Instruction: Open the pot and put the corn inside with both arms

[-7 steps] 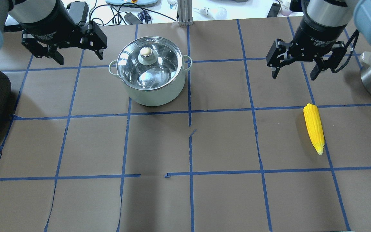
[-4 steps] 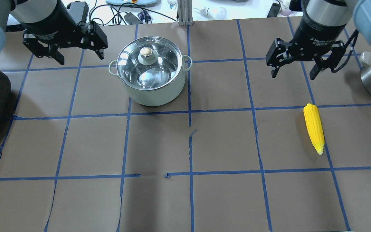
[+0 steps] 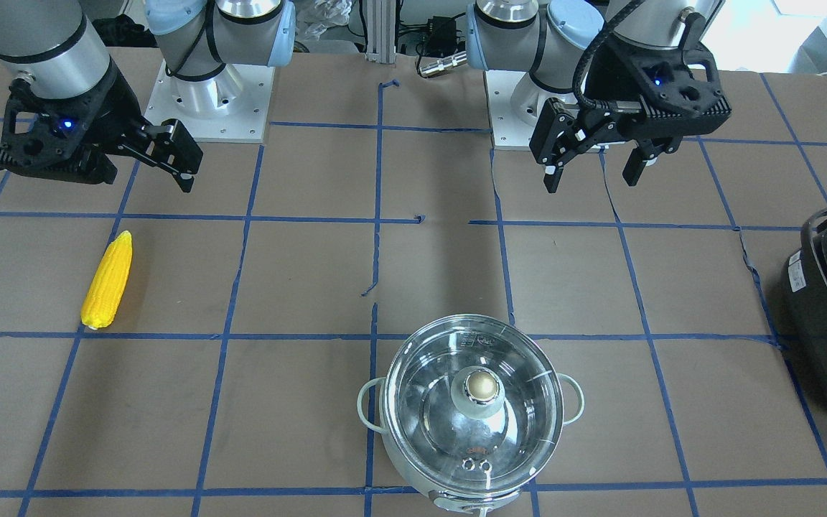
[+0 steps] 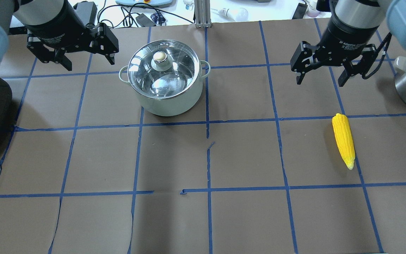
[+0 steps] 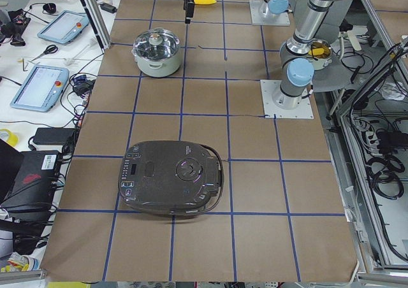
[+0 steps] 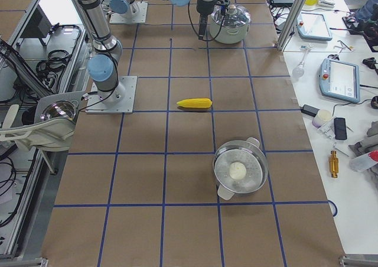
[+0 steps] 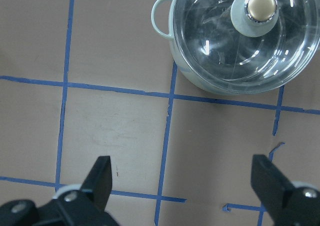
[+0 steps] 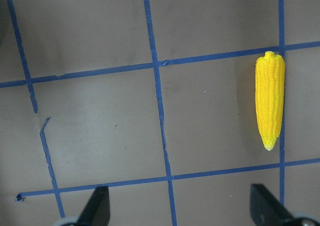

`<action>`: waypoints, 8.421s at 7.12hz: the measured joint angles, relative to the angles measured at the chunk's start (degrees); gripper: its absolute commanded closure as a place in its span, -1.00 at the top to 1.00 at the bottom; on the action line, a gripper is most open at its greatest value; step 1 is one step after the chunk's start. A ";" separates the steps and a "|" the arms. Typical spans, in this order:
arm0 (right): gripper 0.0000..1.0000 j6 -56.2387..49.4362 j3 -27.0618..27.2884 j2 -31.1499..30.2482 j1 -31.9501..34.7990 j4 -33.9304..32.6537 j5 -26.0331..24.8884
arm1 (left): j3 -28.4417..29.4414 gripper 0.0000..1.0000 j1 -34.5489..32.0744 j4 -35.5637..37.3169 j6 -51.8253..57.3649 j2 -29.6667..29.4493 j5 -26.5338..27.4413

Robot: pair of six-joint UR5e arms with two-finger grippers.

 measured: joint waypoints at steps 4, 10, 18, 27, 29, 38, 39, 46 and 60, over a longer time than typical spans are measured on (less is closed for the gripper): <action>1.00 0.03 0.00 0.00 0.00 0.25 -0.27 | -0.04 1.00 0.02 -0.03 0.00 -0.06 -0.10; 1.00 -0.02 0.00 0.02 0.00 -0.13 -0.11 | 0.19 1.00 -0.07 0.00 0.00 0.16 0.11; 1.00 -0.72 -0.08 0.09 -0.31 0.33 -0.08 | 4.00 1.00 -0.05 1.19 -0.66 -5.04 -0.21; 1.00 -9.28 8.25 9.55 -15.65 -18.44 -0.17 | 15.47 1.00 -7.67 10.98 -6.95 -28.80 3.42; 1.00 -14.82 13.99 10.54 -16.03 -23.83 -0.51 | 15.17 0.96 -8.15 13.50 -6.83 -30.30 3.32; 0.24 -20.46 27.71 15.23 -19.46 -38.17 -5.77 | 13.93 -0.13 -8.39 14.63 -6.47 -31.91 1.59; -0.64 -20.65 27.70 15.88 -19.61 -39.27 -5.43 | 13.97 -0.25 -8.38 14.69 -6.41 -31.92 0.57; -1.00 -13.94 19.23 15.74 -16.20 -38.62 -1.27 | 19.69 -0.58 -1.52 0.45 2.48 -23.00 1.18; -1.00 24.49 -34.25 34.65 21.83 -17.86 -2.13 | -14.51 -0.68 23.21 34.42 35.81 -22.61 -2.23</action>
